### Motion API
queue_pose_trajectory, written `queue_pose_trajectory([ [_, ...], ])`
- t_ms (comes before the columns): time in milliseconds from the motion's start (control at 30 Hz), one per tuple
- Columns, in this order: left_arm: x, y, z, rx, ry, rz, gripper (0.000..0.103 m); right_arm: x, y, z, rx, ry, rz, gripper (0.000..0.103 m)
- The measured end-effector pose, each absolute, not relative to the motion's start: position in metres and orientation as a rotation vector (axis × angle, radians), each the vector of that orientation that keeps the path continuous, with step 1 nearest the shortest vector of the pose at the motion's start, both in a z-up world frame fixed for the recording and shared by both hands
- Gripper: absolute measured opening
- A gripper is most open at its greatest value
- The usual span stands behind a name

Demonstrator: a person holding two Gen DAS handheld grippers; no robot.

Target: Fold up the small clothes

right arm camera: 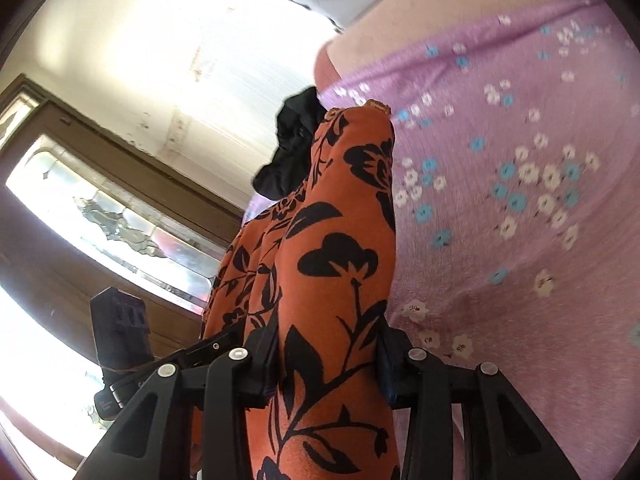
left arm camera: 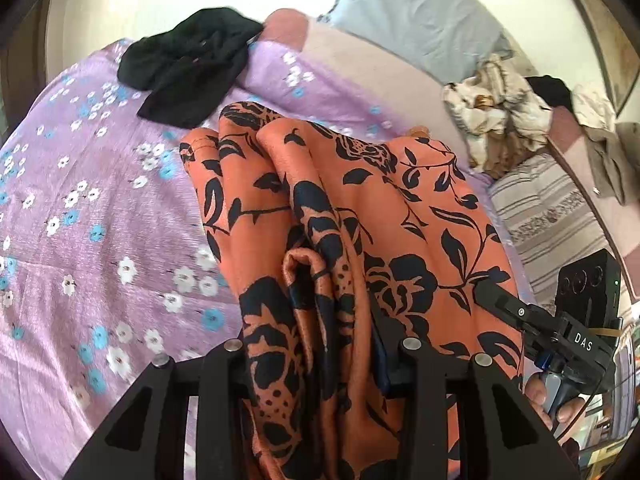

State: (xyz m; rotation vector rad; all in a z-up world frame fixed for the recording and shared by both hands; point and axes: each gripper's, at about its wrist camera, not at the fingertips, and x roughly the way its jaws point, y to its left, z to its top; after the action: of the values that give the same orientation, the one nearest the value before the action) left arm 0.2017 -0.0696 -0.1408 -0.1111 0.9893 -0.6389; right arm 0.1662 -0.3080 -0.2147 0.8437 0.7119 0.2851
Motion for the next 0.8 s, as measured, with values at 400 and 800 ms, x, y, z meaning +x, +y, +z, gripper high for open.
queue_pose_trajectory([
  [400, 0.172, -0.088, -0.137, 0.003, 0.923, -0.661, 0.040, 0.095, -0.339, -0.198, 0.837, 0.661, 0.245, 0.041],
  [800, 0.153, -0.089, -0.165, 0.111, 0.933, -0.568, 0.040, 0.089, -0.330, -0.227, 0.807, 0.757, 0.215, 0.041],
])
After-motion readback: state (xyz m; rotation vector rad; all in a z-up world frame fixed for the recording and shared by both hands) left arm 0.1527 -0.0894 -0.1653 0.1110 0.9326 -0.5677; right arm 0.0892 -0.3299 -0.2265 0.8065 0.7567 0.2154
